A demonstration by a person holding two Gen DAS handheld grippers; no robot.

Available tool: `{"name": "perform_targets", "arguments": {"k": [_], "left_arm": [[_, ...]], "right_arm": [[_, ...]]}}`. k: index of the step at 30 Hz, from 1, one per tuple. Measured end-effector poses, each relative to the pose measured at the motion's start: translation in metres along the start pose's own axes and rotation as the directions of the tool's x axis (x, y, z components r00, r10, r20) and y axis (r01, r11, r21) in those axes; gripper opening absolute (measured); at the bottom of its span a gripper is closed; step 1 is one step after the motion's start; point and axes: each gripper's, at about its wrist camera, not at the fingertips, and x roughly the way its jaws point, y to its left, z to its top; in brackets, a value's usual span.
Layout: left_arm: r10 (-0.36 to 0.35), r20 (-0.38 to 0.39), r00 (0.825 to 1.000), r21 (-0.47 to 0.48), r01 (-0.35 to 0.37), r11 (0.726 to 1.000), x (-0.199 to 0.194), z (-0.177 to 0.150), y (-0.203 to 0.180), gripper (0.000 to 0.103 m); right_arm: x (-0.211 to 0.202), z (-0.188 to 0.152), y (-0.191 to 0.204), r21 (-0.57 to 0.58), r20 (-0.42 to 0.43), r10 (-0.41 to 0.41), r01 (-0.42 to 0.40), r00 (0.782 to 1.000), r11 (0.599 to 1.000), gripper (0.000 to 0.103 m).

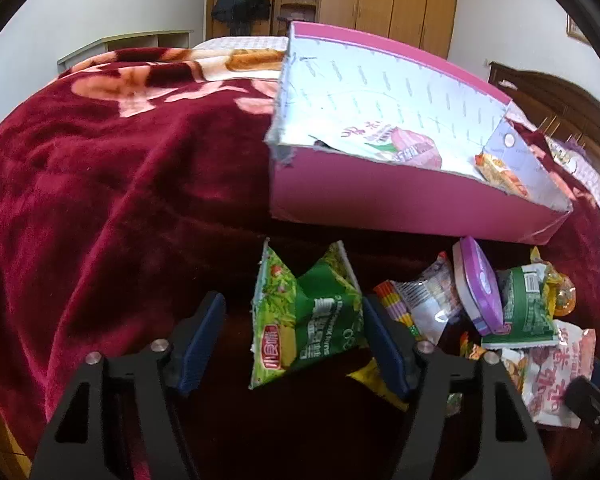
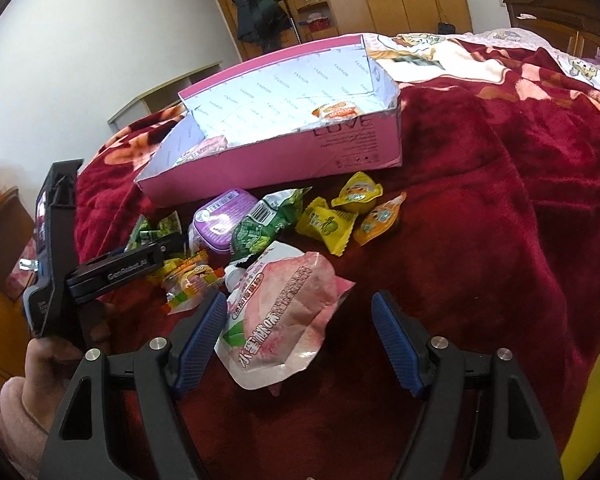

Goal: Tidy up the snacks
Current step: 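Grasp the green snack bag with the left gripper while the right gripper grasps the pink peach pouch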

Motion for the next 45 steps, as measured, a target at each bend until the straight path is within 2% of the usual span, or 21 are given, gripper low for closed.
{"name": "perform_targets", "arguments": {"k": [3, 13, 15, 17, 21, 25, 29, 34, 45], "left_arm": [[-0.021, 0.017, 1.0, -0.005, 0.021, 1.0, -0.001, -0.003, 0.003, 0.072], [-0.011, 0.022, 1.0, 0.007, 0.011, 1.0, 0.002, -0.004, 0.001, 0.072], [-0.006, 0.029, 1.0, 0.014, 0.006, 1.0, 0.002, -0.005, 0.0, 0.072], [-0.006, 0.03, 1.0, 0.022, 0.005, 1.0, 0.001, -0.006, -0.001, 0.072], [-0.012, 0.023, 1.0, 0.006, 0.012, 1.0, 0.0, -0.006, 0.0, 0.072], [0.025, 0.015, 1.0, 0.033, -0.025, 0.999, 0.0, -0.004, -0.006, 0.072], [0.022, 0.014, 1.0, 0.019, -0.022, 1.0, -0.002, -0.005, -0.004, 0.07], [-0.011, 0.014, 1.0, -0.011, 0.011, 1.0, -0.01, -0.006, 0.003, 0.054], [-0.044, 0.036, 0.998, -0.047, 0.045, 0.998, -0.03, -0.012, 0.019, 0.051]], "right_arm": [[0.006, -0.004, -0.001, 0.022, 0.001, 0.006, -0.006, 1.0, 1.0, 0.077], [0.013, -0.009, 0.003, 0.017, 0.033, -0.002, 0.002, 0.999, 1.0, 0.08], [0.012, -0.011, 0.005, 0.006, 0.046, 0.012, -0.012, 0.999, 1.0, 0.074], [0.011, -0.012, 0.007, -0.004, 0.052, 0.035, -0.035, 0.998, 0.999, 0.062], [0.012, -0.011, 0.01, -0.011, 0.052, 0.066, -0.066, 0.996, 0.998, 0.053], [0.007, -0.011, 0.012, -0.009, 0.052, 0.084, -0.084, 0.995, 0.996, 0.044], [0.006, -0.012, 0.014, -0.01, 0.051, 0.098, -0.098, 0.994, 0.995, 0.039], [0.004, -0.015, 0.016, -0.024, 0.058, 0.096, -0.094, 0.994, 0.995, 0.039], [-0.009, -0.022, 0.017, -0.033, 0.086, 0.072, -0.069, 0.994, 0.997, 0.039]]}}
